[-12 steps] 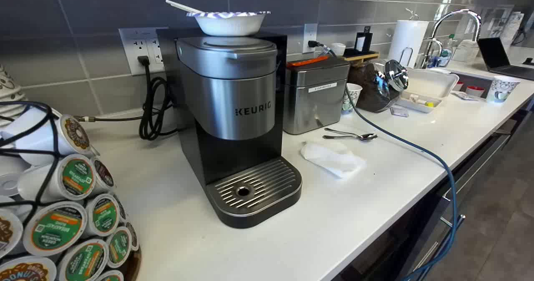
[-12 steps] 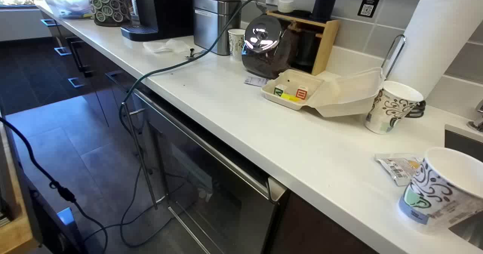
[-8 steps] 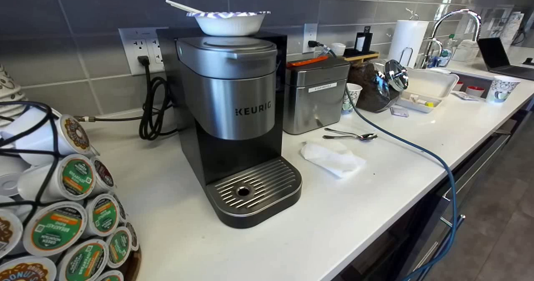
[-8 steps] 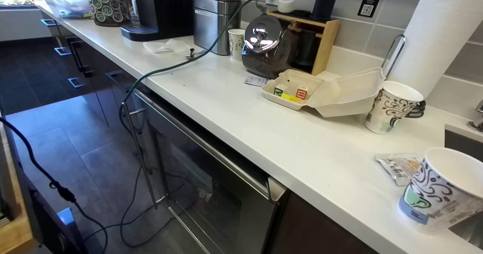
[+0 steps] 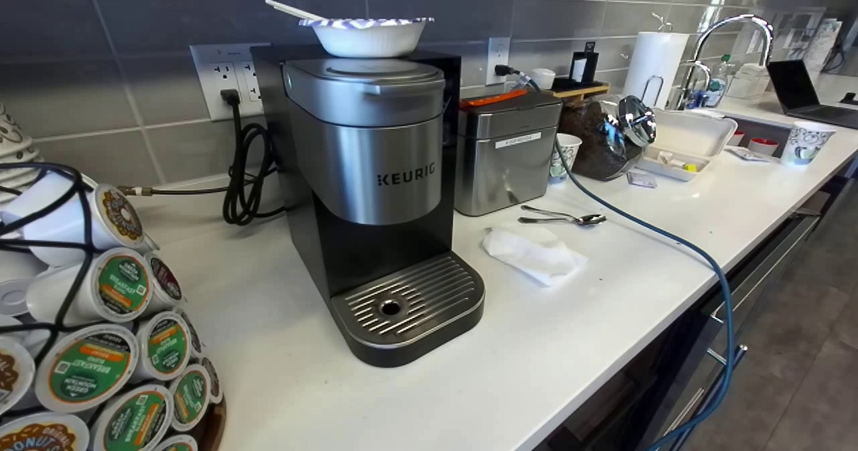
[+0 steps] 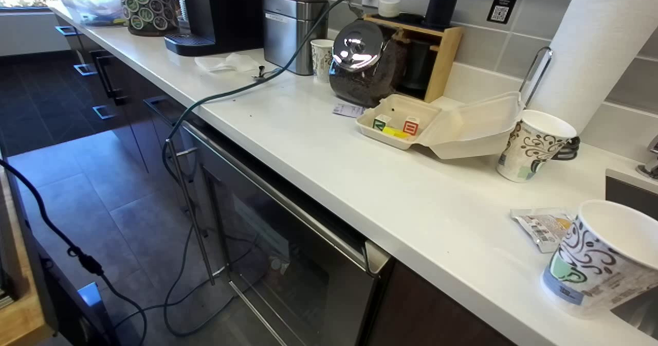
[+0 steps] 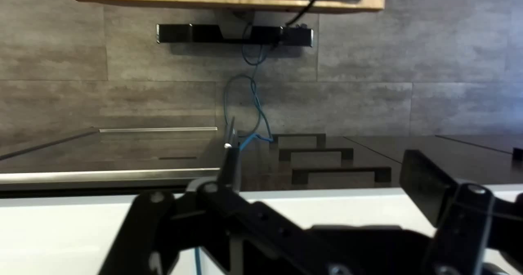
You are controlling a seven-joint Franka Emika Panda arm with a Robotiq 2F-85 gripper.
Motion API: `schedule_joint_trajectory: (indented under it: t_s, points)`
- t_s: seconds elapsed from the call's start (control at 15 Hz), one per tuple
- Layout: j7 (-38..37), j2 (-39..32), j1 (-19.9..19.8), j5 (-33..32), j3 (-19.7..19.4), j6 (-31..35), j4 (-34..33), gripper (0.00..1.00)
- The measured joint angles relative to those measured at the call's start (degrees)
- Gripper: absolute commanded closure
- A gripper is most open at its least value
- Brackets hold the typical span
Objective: Put the bowl on top of the counter
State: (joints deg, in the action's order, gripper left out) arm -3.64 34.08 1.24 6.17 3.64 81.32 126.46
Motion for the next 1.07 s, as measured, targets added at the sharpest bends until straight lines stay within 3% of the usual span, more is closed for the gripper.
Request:
schedule_joint_trajectory:
  t_s: [0.33, 0.53, 0.67, 1.07]
  points:
    - [-16.8, -7.9, 2.8, 9.1, 11.3, 8.8, -8.8, 0.0]
    - [-19.6, -13.7, 4.8, 6.0, 16.3, 9.6, -16.8, 0.0]
    - [-19.6, -15.7, 5.6, 5.0, 17.0, 9.0, -19.4, 0.0]
    - [-28.7, -17.0, 5.6, 14.6, 14.7, 17.0, -17.1, 0.0]
